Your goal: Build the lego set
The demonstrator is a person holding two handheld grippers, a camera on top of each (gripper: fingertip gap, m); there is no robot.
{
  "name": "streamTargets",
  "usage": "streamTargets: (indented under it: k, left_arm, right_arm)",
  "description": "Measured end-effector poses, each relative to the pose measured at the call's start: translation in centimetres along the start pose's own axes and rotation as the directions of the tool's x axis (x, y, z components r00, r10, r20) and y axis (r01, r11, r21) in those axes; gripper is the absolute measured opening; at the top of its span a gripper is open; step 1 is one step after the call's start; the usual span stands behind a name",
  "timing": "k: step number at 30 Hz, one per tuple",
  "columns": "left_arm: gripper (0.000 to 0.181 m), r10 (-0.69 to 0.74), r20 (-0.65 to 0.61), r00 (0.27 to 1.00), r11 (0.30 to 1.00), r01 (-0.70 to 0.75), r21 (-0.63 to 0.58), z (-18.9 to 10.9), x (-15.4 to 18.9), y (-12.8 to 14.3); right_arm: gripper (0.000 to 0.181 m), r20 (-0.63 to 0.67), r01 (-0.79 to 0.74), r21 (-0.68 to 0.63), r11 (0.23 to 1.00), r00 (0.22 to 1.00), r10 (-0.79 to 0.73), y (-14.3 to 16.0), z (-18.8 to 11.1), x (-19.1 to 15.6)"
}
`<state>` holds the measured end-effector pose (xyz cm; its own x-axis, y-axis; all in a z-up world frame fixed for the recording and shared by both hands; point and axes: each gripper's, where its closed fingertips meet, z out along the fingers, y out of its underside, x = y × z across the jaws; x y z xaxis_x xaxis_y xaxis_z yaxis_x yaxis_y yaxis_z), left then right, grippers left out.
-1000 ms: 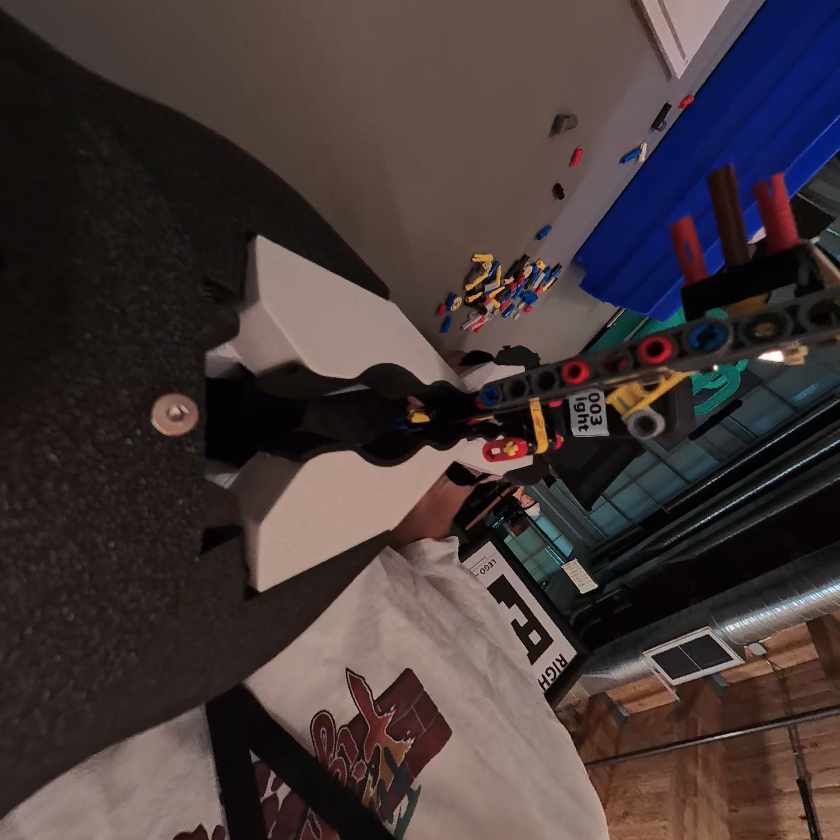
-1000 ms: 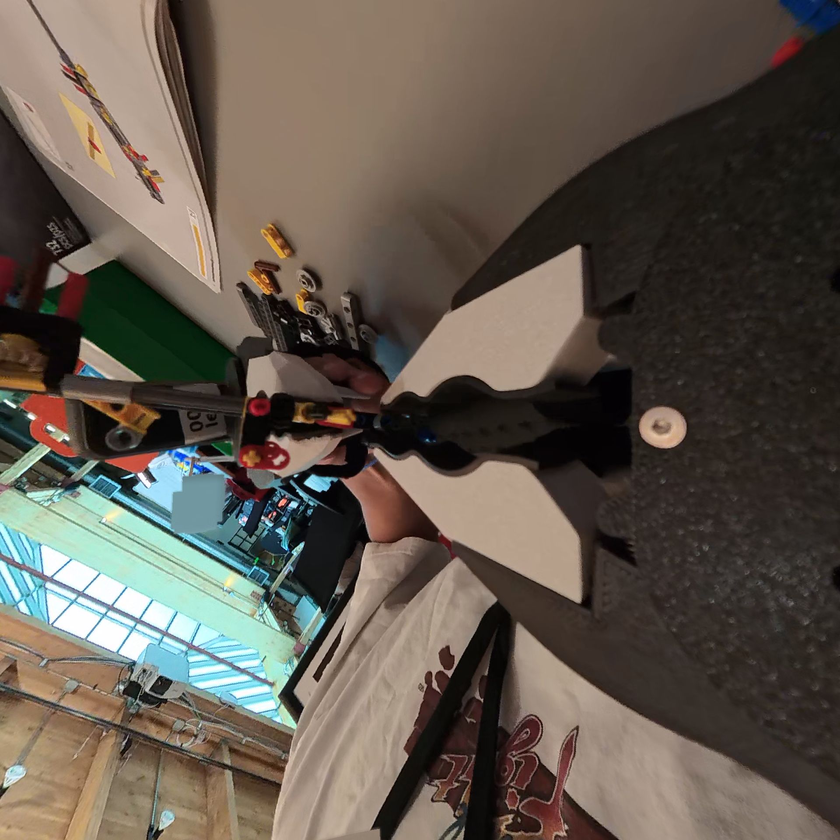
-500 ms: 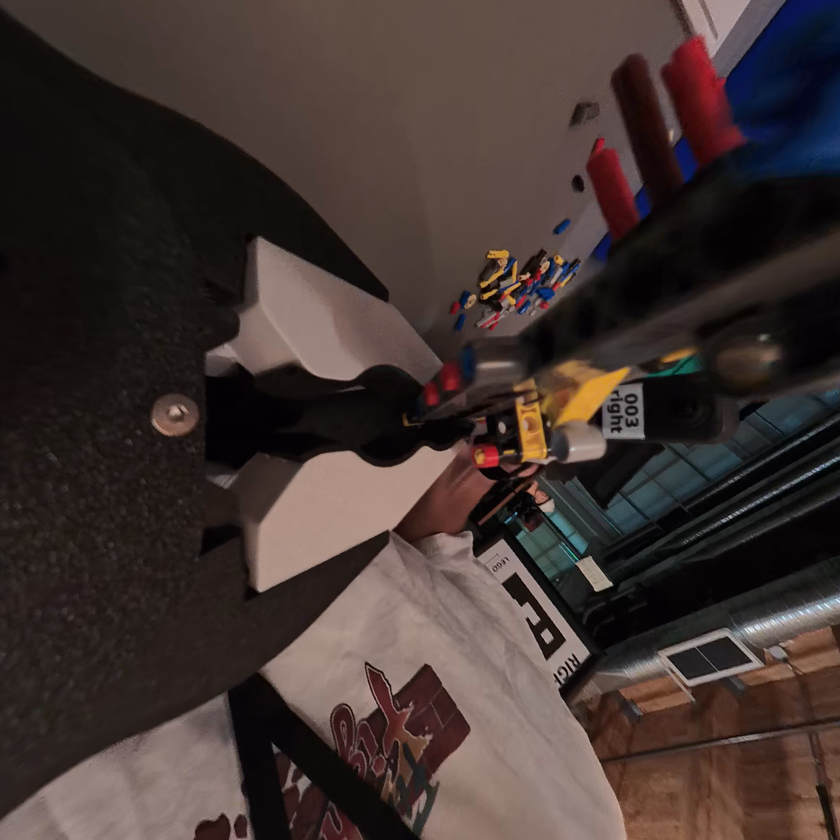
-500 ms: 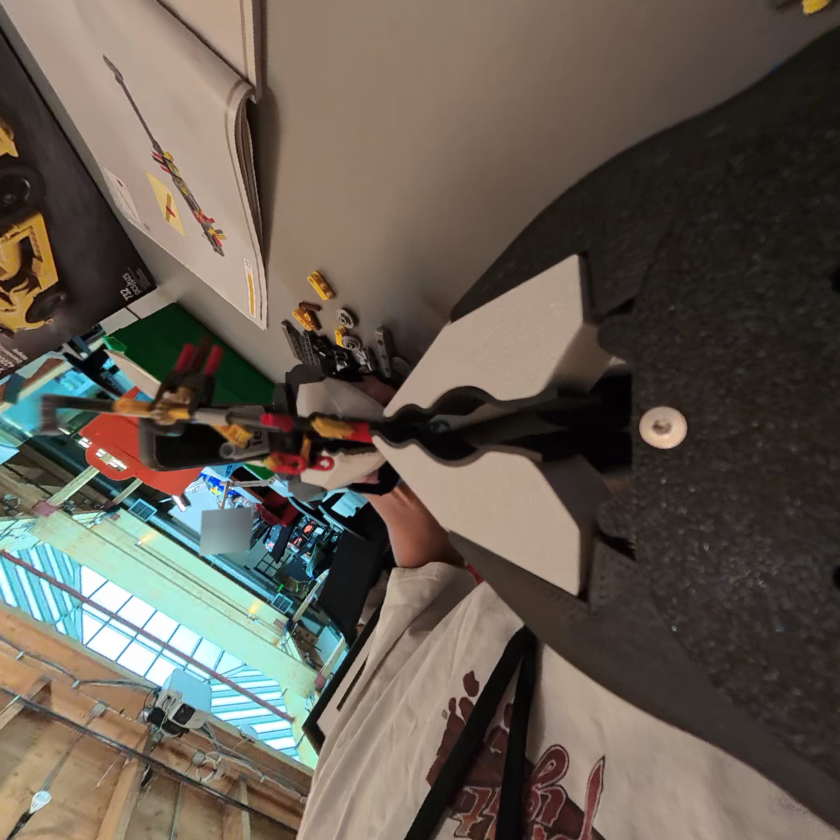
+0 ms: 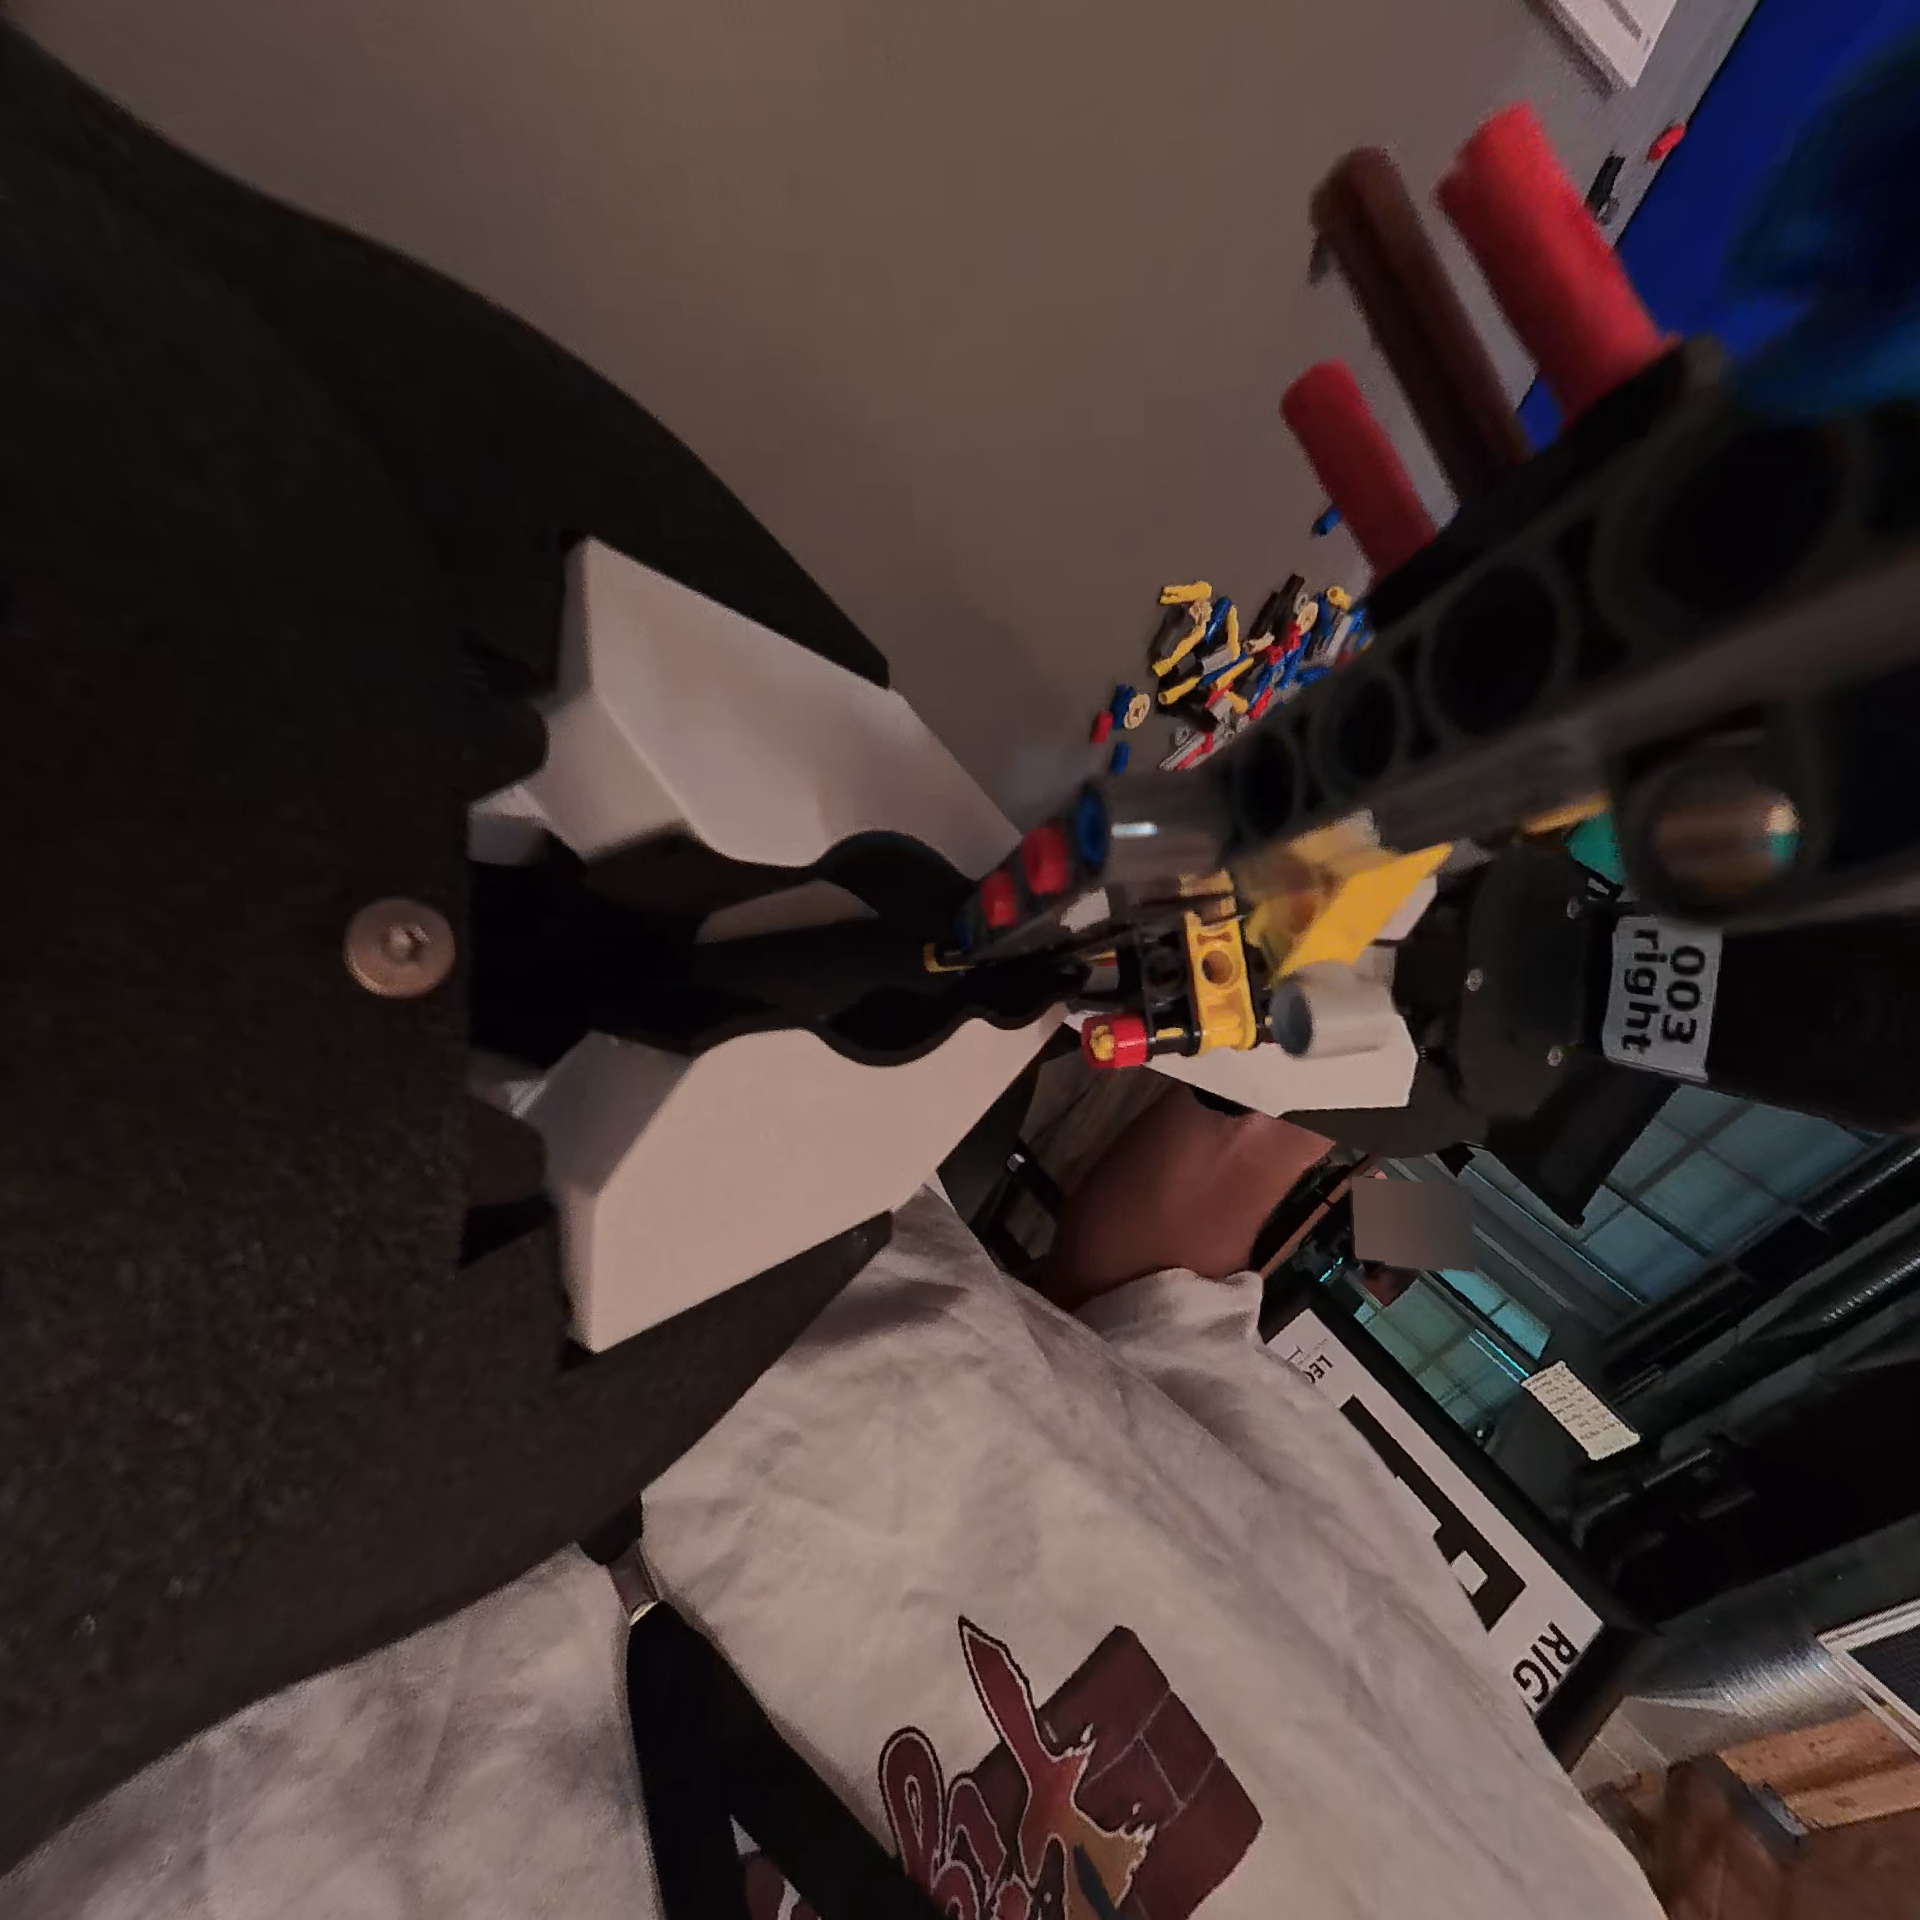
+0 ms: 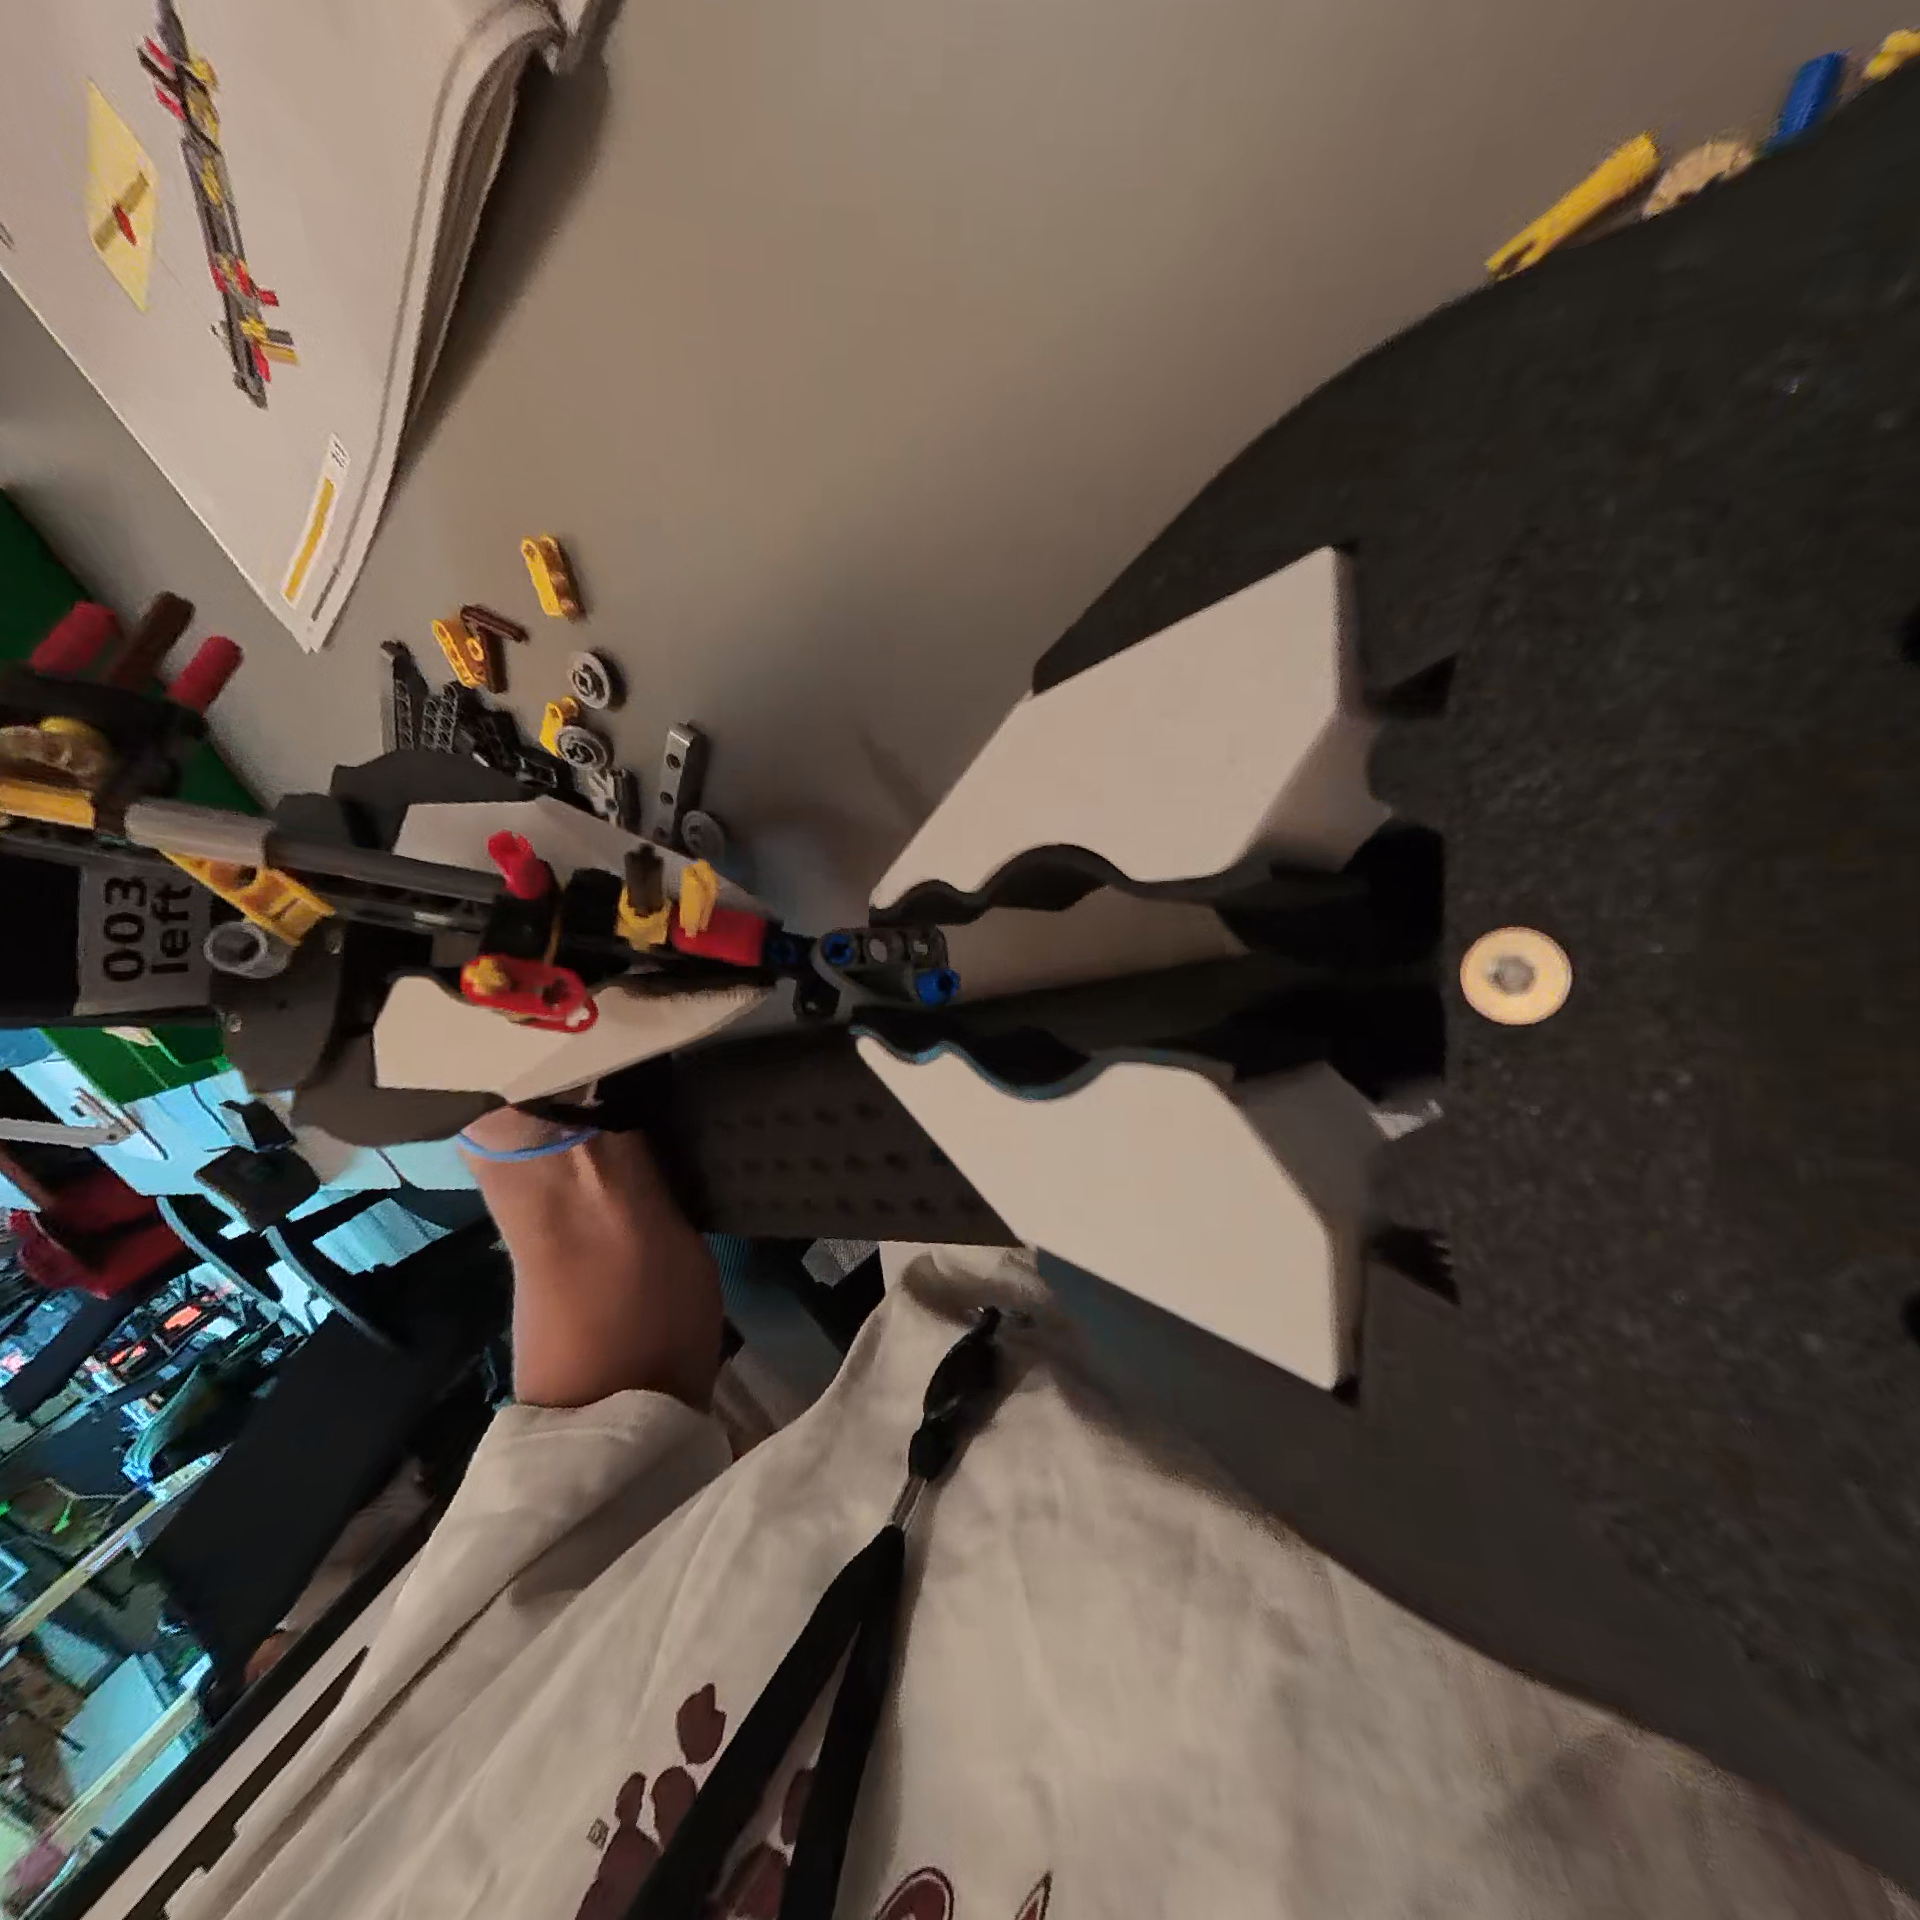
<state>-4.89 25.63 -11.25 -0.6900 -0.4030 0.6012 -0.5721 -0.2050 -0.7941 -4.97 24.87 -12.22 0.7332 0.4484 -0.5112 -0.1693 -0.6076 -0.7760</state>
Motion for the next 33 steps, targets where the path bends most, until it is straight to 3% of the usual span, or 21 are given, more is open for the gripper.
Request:
streamTargets:
  k: [8,23,25,28,30,33]
  left_arm:
    - [0.007,0.017,-0.003,1.0,1.0,-0.017,-0.003,0.3,0.1,0.2]
    - [0.007,-0.022,-0.011,1.0,1.0,0.022,0.02,0.4,-0.4,0.0]
    - [0.007,-0.024,0.025,0.999,0.998,0.023,0.05,0.0,-1.0,-0.6]
    - [0.006,-0.05,0.11,0.993,0.993,0.037,0.114,-0.3,-2.2,-1.7]
    - [0.007,-0.076,0.149,0.986,0.988,0.054,0.147,-0.4,-2.8,-2.1]
    - [0.007,-0.094,0.179,0.979,0.984,0.063,0.17,-0.5,-3.3,-2.2]
  right_arm:
    - [0.013,0.001,0.036,-0.109,0.993,0.999,-0.036,0.6,0.0,-0.2]
    - [0.013,0.028,0.018,-0.125,0.992,1.0,-0.014,1.0,0.7,0.1]
    - [0.013,-0.046,0.038,-0.074,0.997,0.998,-0.042,0.2,0.7,0.9]
    - [0.018,-0.313,0.142,-0.061,0.988,0.937,-0.154,-0.9,0.4,2.9]
    - [0.035,-0.49,0.224,-0.121,0.967,0.834,-0.254,-1.4,0.5,3.6]
    - [0.027,-0.678,0.315,-0.231,0.921,0.627,-0.384,-1.9,0.3,4.6]
